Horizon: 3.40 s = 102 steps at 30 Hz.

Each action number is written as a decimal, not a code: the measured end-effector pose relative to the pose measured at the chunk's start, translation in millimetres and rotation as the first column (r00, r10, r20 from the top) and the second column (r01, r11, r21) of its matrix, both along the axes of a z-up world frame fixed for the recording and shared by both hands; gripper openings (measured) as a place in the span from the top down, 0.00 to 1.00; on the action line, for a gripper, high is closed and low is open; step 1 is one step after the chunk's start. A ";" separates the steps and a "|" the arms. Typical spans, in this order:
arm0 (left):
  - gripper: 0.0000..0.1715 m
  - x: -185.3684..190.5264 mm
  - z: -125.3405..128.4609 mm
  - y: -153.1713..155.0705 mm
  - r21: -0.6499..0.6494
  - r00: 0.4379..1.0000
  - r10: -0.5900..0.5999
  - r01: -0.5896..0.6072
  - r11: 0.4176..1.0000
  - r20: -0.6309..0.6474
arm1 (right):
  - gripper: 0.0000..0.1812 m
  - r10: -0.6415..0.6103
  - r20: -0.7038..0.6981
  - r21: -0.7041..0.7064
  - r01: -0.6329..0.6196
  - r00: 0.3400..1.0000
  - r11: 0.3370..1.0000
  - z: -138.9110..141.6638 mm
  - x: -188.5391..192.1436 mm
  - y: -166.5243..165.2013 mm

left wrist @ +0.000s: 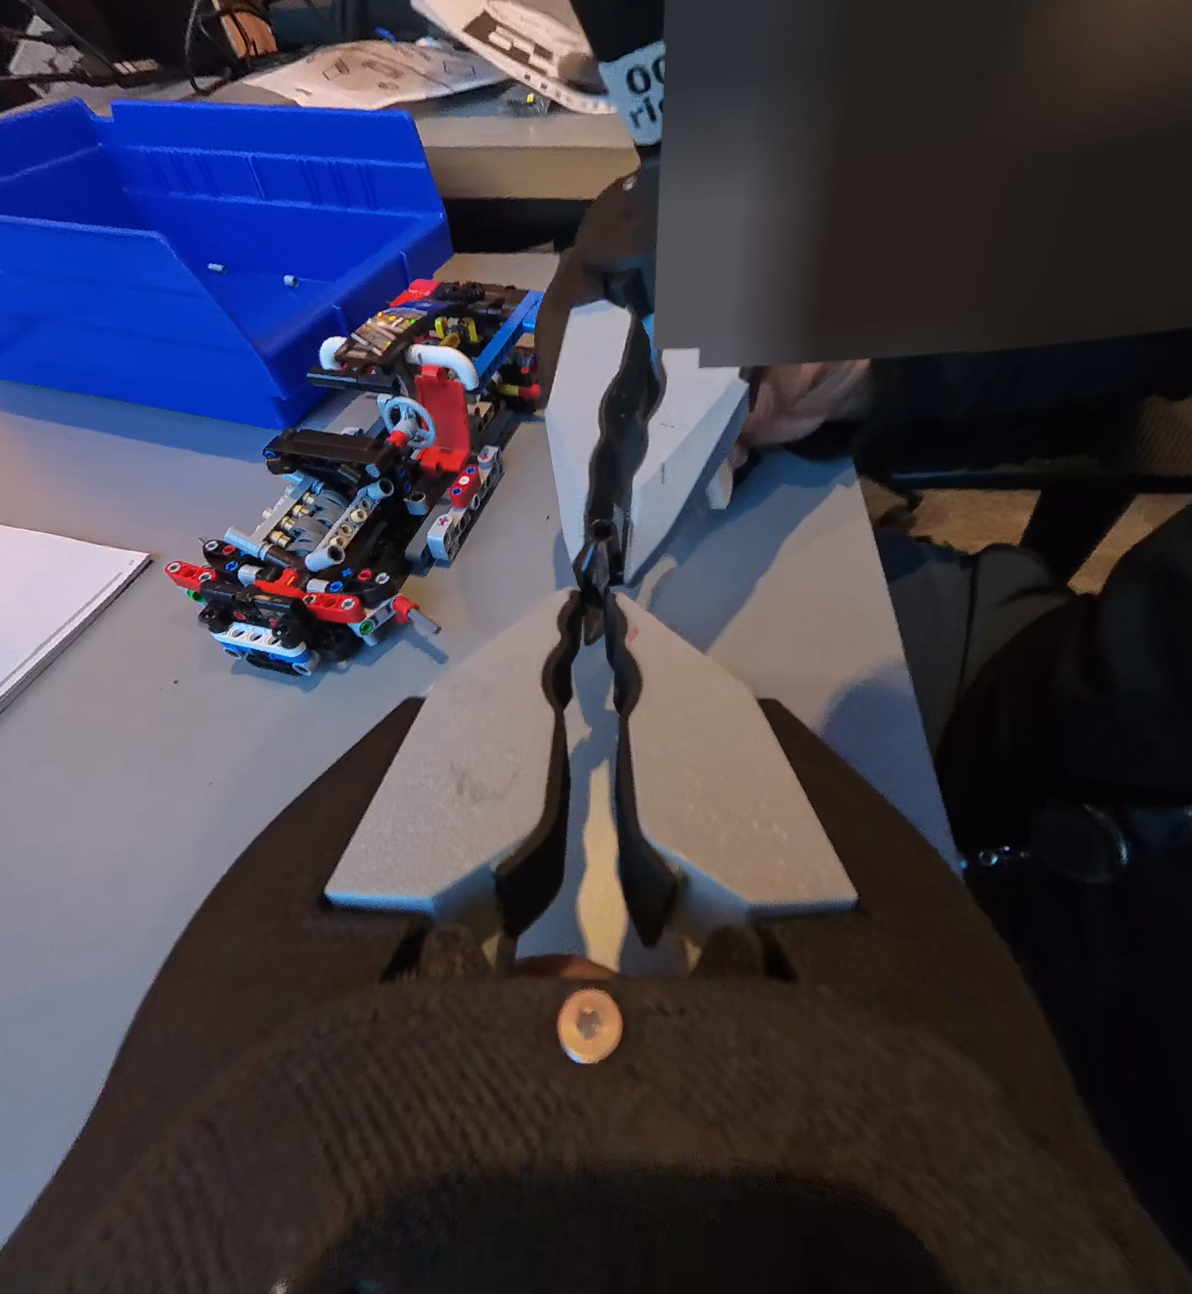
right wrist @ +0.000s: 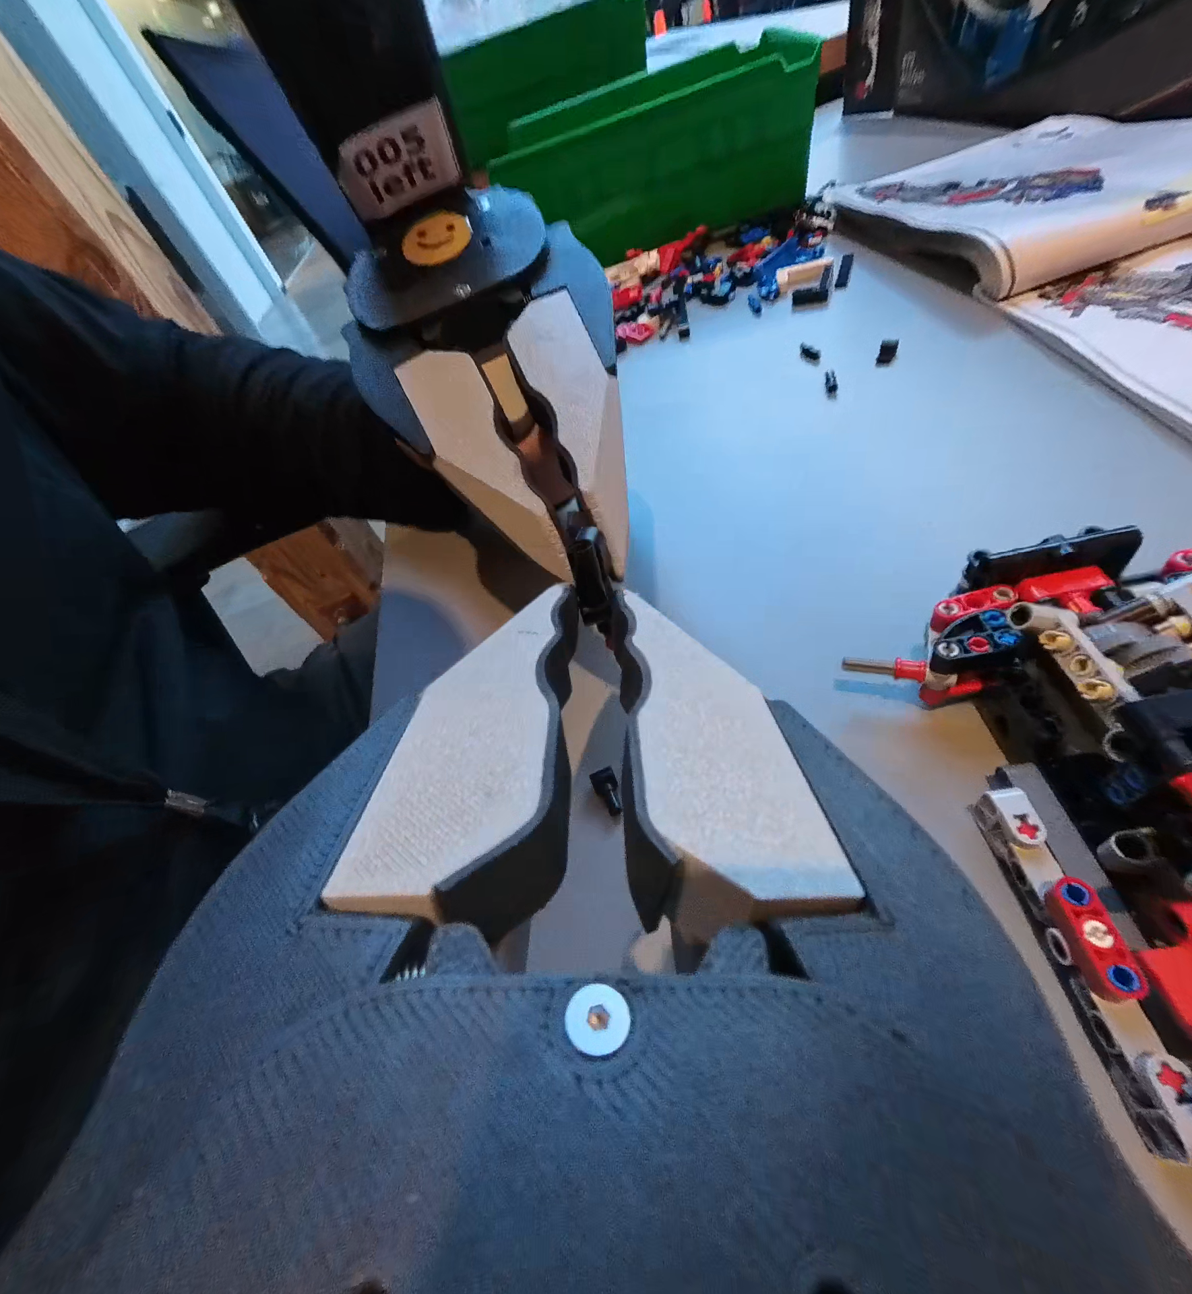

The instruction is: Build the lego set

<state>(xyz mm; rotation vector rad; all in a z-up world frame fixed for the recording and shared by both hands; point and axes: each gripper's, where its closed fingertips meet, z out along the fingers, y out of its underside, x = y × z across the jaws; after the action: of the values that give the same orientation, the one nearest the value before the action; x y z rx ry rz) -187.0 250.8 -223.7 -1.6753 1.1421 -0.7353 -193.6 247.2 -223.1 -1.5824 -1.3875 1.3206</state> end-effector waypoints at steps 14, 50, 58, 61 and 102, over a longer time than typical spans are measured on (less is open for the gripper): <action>1.00 -49.3 -62.6 4.8 0.605 0.574 0.409 0.197 0.771 -0.709 | 0.91 -0.107 0.353 0.236 0.022 0.930 0.972 -48.4 35.3 -6.5; 0.89 -33.7 -62.7 -7.5 -0.022 0.764 -0.359 0.413 0.911 -0.536 | 0.90 -0.349 0.399 0.112 0.333 0.848 0.936 -64.1 25.7 -2.6; 0.85 -39.1 -60.2 -12.6 0.058 0.839 -0.212 0.277 0.959 -0.502 | 0.97 -0.313 0.408 0.182 0.259 0.858 0.948 -65.7 33.2 -0.5; 0.78 -41.2 -59.1 -16.3 0.017 0.848 -0.223 0.263 0.965 -0.482 | 0.88 -0.291 0.405 0.179 0.237 0.867 0.955 -64.9 32.0 -0.1; 0.90 -14.4 -65.5 -14.0 -0.162 0.888 -0.319 0.279 0.946 -0.331 | 0.98 -0.085 0.397 0.273 -0.030 0.914 0.961 -65.0 -1.0 -5.2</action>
<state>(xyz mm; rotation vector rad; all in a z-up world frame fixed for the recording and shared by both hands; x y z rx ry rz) -201.4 236.9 -289.2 -1.7916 1.6700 -0.7128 -194.6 242.0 -288.0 -1.7331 -1.7031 0.7588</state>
